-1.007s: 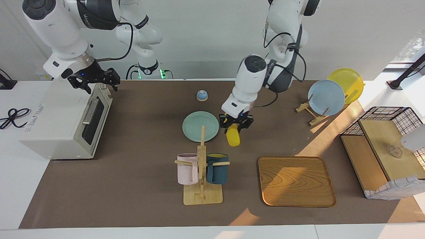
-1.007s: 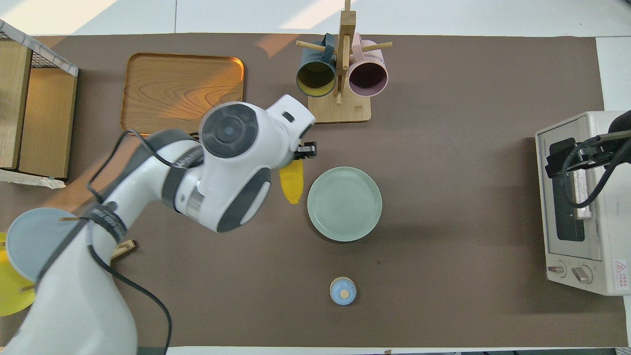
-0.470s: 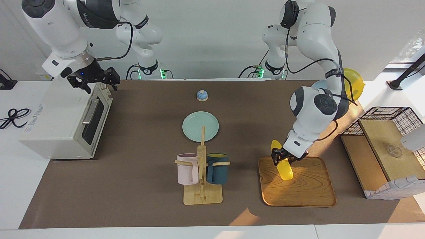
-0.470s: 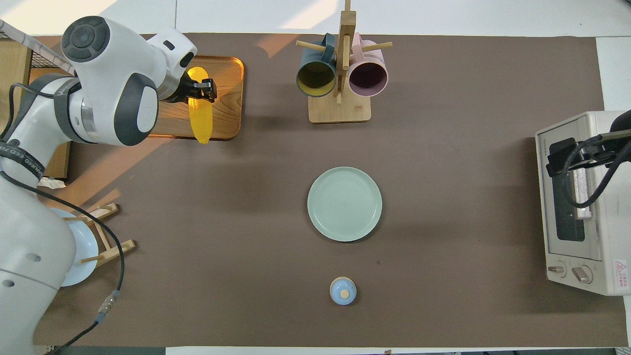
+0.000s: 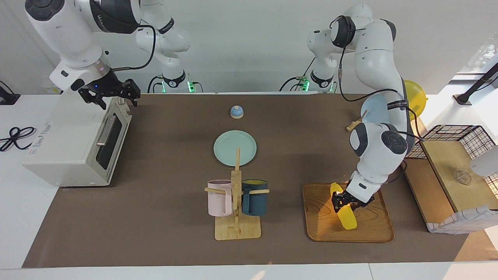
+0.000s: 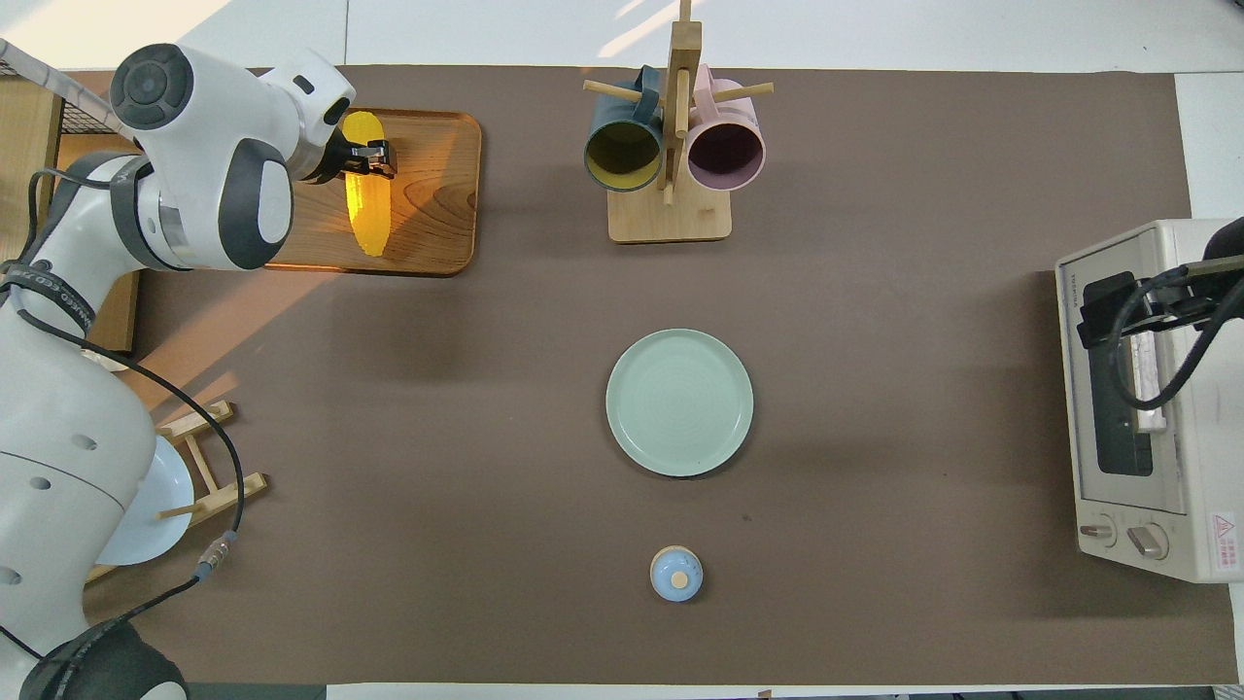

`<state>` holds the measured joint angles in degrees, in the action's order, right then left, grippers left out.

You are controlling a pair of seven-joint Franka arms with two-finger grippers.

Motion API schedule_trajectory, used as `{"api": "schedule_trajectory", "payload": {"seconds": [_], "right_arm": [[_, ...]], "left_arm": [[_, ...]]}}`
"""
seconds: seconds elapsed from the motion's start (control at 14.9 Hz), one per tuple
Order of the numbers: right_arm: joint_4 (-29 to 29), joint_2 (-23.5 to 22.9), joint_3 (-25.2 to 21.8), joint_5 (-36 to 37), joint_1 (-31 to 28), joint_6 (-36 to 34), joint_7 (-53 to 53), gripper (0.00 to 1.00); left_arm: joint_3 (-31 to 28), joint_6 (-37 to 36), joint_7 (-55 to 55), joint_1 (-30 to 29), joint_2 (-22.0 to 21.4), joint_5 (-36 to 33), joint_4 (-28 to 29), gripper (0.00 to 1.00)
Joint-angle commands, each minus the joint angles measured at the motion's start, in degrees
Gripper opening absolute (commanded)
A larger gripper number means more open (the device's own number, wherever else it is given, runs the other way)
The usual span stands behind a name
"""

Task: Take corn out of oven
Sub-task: 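Carry the corn to the wooden tray with the left gripper, then release the corn on the tray and lift the left gripper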

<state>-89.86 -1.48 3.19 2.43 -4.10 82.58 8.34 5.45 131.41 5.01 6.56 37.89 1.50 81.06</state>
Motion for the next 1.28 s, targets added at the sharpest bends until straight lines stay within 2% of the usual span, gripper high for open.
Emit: {"api": "schedule_trajectory", "payload": {"seconds": [0.0,0.07,0.27,0.34,0.47,1.21], "right_arm": [[0.6,-0.1,0.0,-1.7,-0.5,-0.3,0.0,1.00],[0.6,-0.1,0.0,-1.7,-0.5,-0.3,-0.1,1.00],[0.7,0.0,0.0,-1.7,-0.6,-0.6,0.1,1.00],[0.5,0.1,0.0,-1.7,-0.6,-0.8,0.2,1.00],[0.6,0.1,0.0,-1.7,-0.6,-1.2,0.3,1.00],[0.4,0.4,0.0,-1.7,-0.6,-0.8,0.3,1.00]], "left_arm": [[0.4,-1.2,-2.1,-0.1,0.1,-3.7,-1.0,0.95],[0.4,-3.1,-2.3,-0.5,0.1,-3.8,-1.3,1.00],[1.0,-8.9,-2.4,-1.7,-1.0,-3.1,-2.6,1.00],[1.1,-10.5,-2.5,-2.0,-2.6,-2.9,-2.5,1.00],[0.9,-12.2,-2.4,-2.0,-6.3,-0.6,-2.1,1.00],[-1.7,-45.1,-1.8,-4.3,-31.0,0.1,-0.5,1.00]]}}
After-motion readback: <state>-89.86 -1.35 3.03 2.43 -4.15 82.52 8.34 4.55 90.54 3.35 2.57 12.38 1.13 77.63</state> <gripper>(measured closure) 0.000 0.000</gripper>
